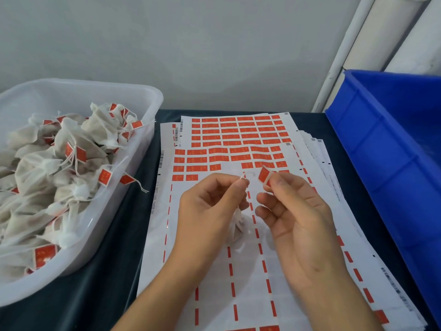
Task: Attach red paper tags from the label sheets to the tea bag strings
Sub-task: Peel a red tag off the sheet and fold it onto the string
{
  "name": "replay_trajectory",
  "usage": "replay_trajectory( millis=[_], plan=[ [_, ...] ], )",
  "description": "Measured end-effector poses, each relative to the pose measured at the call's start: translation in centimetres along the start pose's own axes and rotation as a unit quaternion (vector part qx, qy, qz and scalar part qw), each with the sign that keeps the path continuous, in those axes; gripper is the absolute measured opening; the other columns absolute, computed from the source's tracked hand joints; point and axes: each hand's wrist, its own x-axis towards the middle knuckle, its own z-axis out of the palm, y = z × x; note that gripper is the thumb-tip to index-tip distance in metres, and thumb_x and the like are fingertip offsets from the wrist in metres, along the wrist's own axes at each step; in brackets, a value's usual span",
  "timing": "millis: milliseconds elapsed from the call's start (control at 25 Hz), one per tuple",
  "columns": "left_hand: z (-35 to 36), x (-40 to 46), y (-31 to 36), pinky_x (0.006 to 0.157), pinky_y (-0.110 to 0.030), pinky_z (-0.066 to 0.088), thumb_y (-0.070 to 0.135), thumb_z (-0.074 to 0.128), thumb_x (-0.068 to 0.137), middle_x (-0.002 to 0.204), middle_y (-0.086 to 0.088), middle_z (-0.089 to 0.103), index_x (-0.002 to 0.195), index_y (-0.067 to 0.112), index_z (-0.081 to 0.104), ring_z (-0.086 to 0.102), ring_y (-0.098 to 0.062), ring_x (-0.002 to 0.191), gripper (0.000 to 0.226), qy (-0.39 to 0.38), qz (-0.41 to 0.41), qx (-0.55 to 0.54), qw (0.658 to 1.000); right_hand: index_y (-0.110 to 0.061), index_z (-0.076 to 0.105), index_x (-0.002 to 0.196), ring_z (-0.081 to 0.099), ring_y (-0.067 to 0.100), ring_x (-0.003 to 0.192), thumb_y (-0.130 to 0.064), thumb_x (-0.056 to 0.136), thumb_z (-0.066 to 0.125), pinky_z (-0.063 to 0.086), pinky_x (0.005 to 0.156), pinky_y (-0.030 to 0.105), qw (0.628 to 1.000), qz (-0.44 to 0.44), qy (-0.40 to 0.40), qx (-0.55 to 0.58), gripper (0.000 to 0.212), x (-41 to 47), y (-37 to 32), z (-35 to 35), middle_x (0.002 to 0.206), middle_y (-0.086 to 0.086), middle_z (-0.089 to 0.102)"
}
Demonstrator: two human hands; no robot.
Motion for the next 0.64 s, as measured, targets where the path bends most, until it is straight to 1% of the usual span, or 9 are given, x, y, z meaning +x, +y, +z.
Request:
replay_trajectory(
  millis=[120,200,280,360,440,520,640],
  plan=[
    [0.04,-0.08,0.09,0.072,-0.016,0.057,0.031,0.069,0.095,0.081,0.002,0.077,0.089,0.025,0.081,0.074,-0.015,0.079,0.014,0.002,0.005,0.023,1.000,-0.026,0.079,0.093,0.078,0.024,0.087,-0.046,0.067,0.079,0.058,0.067,0.024,0.999,-0.002,-0.007,-0.041,0.033,-0.19,0.07,0.16,0.098,0.007,0.079],
    [0.11,-0.16,0.02,0.071,-0.012,0.055,0.033,0.068,0.096,0.082,0.007,0.078,0.090,0.029,0.081,0.075,-0.011,0.082,0.015,-0.006,-0.001,0.037,0.999,-0.025,0.078,0.094,0.078,0.026,0.090,-0.044,0.068,0.079,0.059,0.067,0.024,0.999,0.002,-0.006,-0.047,0.032,-0.16,0.11,0.14,0.100,0.007,0.079],
    [0.18,-0.16,-0.05,0.072,-0.011,0.055,0.034,0.066,0.098,0.084,0.009,0.079,0.090,0.031,0.081,0.075,-0.010,0.084,0.017,-0.016,-0.006,0.046,0.999,-0.025,0.075,0.102,0.078,0.025,0.092,-0.045,0.066,0.080,0.060,0.068,0.026,0.998,0.008,-0.001,-0.057,0.041,-0.11,0.03,0.18,0.102,0.004,0.080],
    [0.11,-0.15,-0.09,0.072,-0.013,0.055,0.029,0.064,0.100,0.084,0.007,0.079,0.091,0.030,0.081,0.074,-0.010,0.083,0.019,-0.021,-0.007,0.041,0.999,-0.025,0.076,0.106,0.078,0.023,0.092,-0.048,0.063,0.080,0.061,0.070,0.028,0.997,0.007,0.002,-0.080,0.049,-0.09,0.00,0.17,0.102,0.001,0.080],
    [-0.05,-0.14,-0.07,0.072,-0.013,0.054,0.025,0.064,0.099,0.083,0.006,0.078,0.090,0.028,0.081,0.074,-0.011,0.082,0.019,-0.026,-0.006,0.035,0.999,-0.024,0.079,0.102,0.079,0.022,0.091,-0.044,0.069,0.078,0.060,0.067,0.026,0.996,0.006,0.002,-0.086,0.039,-0.09,-0.04,0.01,0.101,0.001,0.080],
    [-0.20,-0.16,-0.07,0.072,-0.013,0.054,0.023,0.064,0.098,0.081,0.005,0.077,0.089,0.025,0.080,0.073,-0.010,0.080,0.019,-0.036,-0.008,0.036,0.999,-0.028,0.081,0.098,0.079,0.021,0.089,-0.040,0.073,0.075,0.059,0.064,0.023,0.996,0.012,0.005,-0.087,0.028,-0.09,-0.11,-0.22,0.100,0.000,0.080],
    [-0.36,-0.11,-0.04,0.074,-0.015,0.055,0.024,0.062,0.097,0.082,0.003,0.075,0.088,0.023,0.079,0.072,-0.013,0.081,0.019,-0.056,-0.015,0.043,0.997,-0.033,0.081,0.094,0.079,0.019,0.085,-0.042,0.072,0.072,0.059,0.063,0.022,0.995,0.028,0.006,-0.100,0.025,-0.03,-0.23,-0.43,0.097,-0.001,0.081]
  ],
)
